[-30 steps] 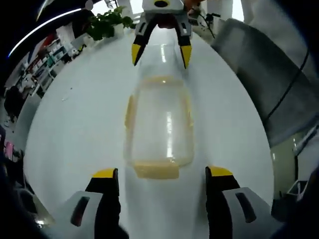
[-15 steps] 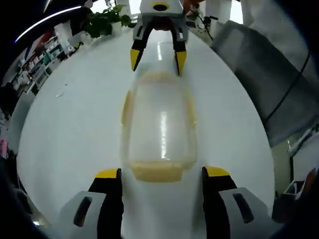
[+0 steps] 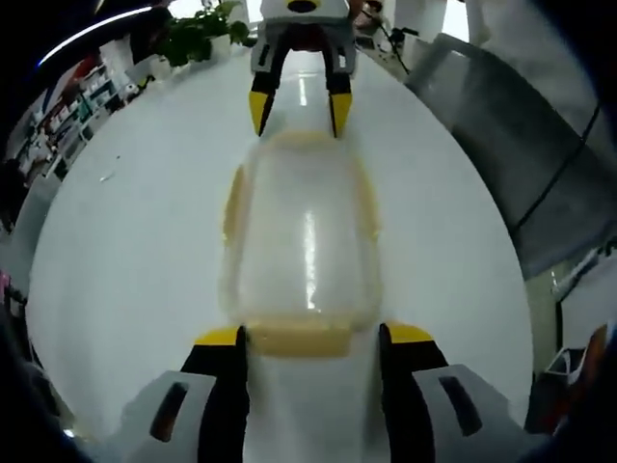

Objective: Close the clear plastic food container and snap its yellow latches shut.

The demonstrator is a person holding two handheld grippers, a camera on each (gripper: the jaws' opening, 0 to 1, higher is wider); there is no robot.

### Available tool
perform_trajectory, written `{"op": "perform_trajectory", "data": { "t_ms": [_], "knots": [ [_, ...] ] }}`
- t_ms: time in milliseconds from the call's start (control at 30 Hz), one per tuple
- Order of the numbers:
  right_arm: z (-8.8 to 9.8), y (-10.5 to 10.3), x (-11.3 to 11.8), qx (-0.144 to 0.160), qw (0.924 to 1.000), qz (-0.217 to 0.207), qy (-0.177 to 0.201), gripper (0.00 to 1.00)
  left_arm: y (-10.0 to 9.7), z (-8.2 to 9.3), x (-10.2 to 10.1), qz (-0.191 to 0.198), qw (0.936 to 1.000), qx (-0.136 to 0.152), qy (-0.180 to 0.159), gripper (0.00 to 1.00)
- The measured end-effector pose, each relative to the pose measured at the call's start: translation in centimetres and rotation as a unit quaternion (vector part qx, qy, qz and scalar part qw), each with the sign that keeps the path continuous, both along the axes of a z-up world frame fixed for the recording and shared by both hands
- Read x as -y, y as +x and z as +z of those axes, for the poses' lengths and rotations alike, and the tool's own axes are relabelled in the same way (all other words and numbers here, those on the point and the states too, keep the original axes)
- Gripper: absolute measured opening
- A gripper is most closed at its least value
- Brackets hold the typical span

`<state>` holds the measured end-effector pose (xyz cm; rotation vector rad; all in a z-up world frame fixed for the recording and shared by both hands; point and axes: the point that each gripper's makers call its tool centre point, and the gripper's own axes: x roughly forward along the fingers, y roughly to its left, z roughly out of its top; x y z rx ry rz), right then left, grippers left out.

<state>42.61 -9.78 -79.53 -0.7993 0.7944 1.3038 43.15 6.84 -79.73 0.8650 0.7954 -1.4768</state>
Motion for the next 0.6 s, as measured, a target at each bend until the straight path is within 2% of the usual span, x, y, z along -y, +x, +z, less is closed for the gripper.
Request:
{"op": "perform_trajectory", "data": {
  "t_ms": [133,267,467,600],
  "knots": [
    [-0.09,-0.02,-0.1,-0.002,1.0,0.003,0.003,0.4,0.19,-0.03,0.07,0.0,1.0,0.003,-0.001,0.5],
    [-0.47,-0.3,-0.46,-0.008,0.9999,0.012,-0.003,0.37,0.32,0.14,0.05,0.005,1.0,0.001,-0.003,0.38],
    [-0.49,-0.43,-0.42,-0.013,0.9996,0.022,-0.011,0.37,0.24,0.02,-0.04,0.007,1.0,0.005,0.0,0.38],
    [-0.65,-0.63,-0.7,-0.015,0.9991,0.029,-0.026,0.37,0.15,-0.07,0.03,0.009,0.9998,0.01,0.014,0.38]
  ]
}}
